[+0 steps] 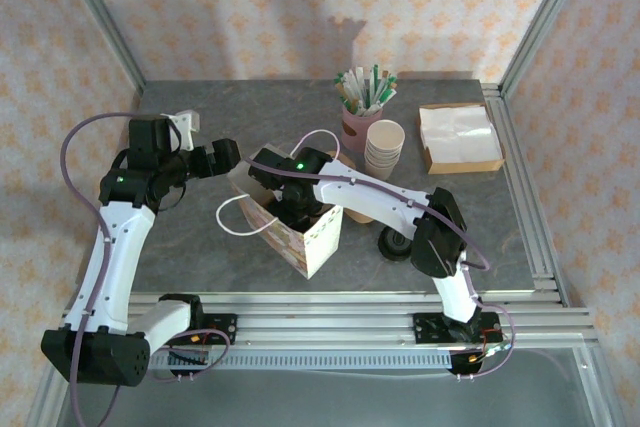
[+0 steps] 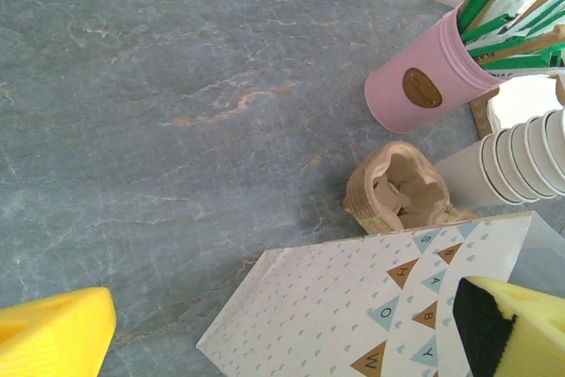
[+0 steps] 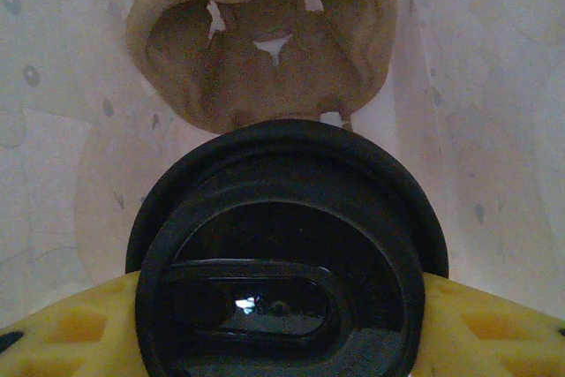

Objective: Pack the takeout coffee

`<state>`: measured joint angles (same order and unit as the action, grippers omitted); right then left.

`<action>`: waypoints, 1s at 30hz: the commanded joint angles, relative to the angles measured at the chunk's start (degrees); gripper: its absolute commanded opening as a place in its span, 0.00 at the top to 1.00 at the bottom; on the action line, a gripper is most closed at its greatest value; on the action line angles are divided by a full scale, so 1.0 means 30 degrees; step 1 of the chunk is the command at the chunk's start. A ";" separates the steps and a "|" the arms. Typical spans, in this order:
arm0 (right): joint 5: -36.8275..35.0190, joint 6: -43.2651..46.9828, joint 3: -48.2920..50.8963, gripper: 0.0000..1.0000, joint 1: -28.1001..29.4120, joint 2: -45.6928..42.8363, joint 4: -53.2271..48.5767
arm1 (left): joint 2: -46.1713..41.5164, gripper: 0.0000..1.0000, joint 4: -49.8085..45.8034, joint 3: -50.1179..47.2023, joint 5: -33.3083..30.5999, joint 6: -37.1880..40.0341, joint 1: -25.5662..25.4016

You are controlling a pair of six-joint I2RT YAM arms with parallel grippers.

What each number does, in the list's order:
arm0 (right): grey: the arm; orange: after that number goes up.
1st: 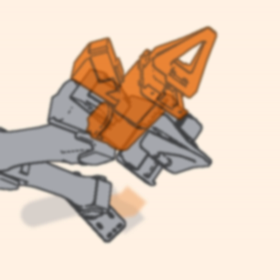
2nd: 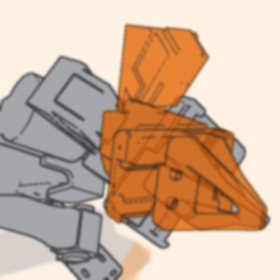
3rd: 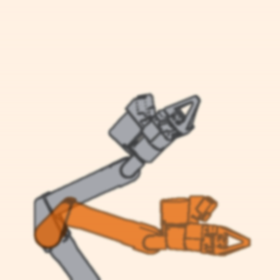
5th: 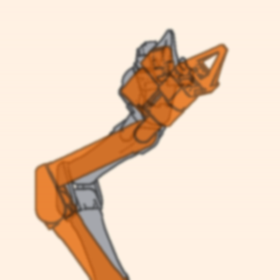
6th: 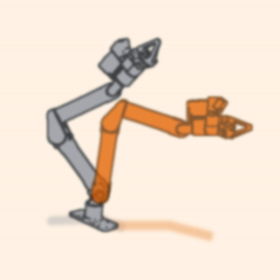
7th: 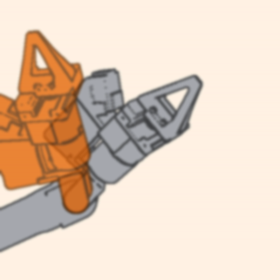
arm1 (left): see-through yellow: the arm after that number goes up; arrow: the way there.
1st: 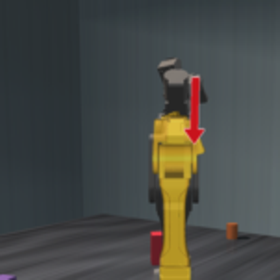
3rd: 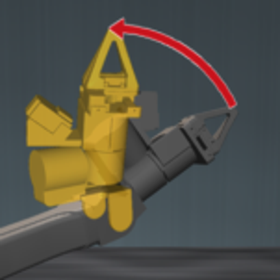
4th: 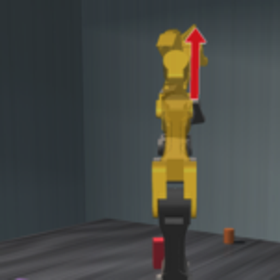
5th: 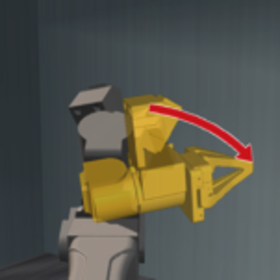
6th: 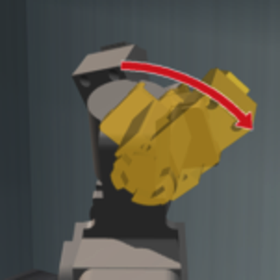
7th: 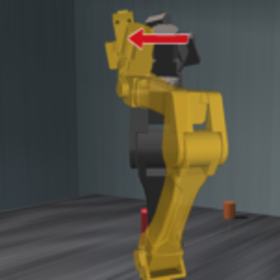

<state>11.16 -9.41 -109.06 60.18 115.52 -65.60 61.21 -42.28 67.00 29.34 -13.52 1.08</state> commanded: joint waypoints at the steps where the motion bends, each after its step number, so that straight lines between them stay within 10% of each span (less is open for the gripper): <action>1: 0.1261 -0.0426 0.1030 0.46 0.0172 0.0800 -0.0670 | 0.0045 0.01 -0.0346 -0.0005 -0.0140 0.0427 -0.0278; 30: 0.0719 -0.0936 0.1191 0.47 0.0163 -0.1249 0.0384 | -0.0150 0.00 -0.1033 0.0987 -0.0203 0.1384 -0.1108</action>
<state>12.08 -11.20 -106.98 60.25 113.49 -64.38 61.36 -44.77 68.53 27.97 -10.39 -1.89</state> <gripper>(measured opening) 0.598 0.998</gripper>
